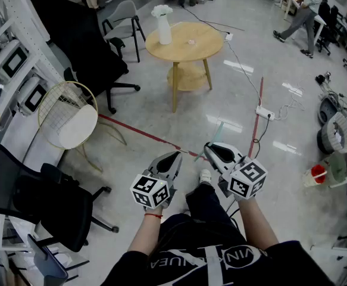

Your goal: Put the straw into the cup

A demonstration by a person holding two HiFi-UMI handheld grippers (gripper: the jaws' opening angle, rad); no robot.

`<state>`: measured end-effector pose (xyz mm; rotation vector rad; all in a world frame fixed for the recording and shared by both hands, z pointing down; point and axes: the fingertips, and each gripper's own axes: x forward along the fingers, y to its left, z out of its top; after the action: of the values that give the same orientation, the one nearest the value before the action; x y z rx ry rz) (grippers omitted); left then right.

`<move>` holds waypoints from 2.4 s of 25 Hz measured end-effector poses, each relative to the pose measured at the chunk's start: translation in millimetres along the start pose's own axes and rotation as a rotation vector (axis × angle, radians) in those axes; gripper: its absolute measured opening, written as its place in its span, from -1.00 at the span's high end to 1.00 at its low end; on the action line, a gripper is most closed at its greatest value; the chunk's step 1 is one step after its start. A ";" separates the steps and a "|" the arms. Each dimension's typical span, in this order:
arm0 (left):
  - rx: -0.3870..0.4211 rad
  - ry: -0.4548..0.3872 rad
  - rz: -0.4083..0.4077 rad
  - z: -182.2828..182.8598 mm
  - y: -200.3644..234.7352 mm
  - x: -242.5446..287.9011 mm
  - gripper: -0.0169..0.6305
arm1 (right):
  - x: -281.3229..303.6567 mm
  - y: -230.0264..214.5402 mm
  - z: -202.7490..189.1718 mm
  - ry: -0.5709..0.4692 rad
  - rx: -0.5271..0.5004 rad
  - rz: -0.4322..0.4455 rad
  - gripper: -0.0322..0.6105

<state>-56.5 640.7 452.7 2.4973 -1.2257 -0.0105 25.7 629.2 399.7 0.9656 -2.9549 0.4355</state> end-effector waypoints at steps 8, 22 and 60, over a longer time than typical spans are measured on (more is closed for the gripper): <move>0.002 0.007 -0.005 0.9 -1.1 4.8 0.92 | -1.6 -5.1 1.2 0.000 0.008 -0.010 0.83; -0.027 0.037 0.019 6.7 42.5 69.1 0.92 | 28.7 -87.5 7.1 -0.035 0.128 -0.060 0.83; -0.104 0.053 0.121 86.4 195.8 314.7 0.92 | 166.3 -361.0 70.3 -0.014 0.283 -0.051 0.83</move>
<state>-23.7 262.6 481.1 2.3169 -1.3175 0.0219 105.9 235.8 440.7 1.0655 -2.9255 0.8662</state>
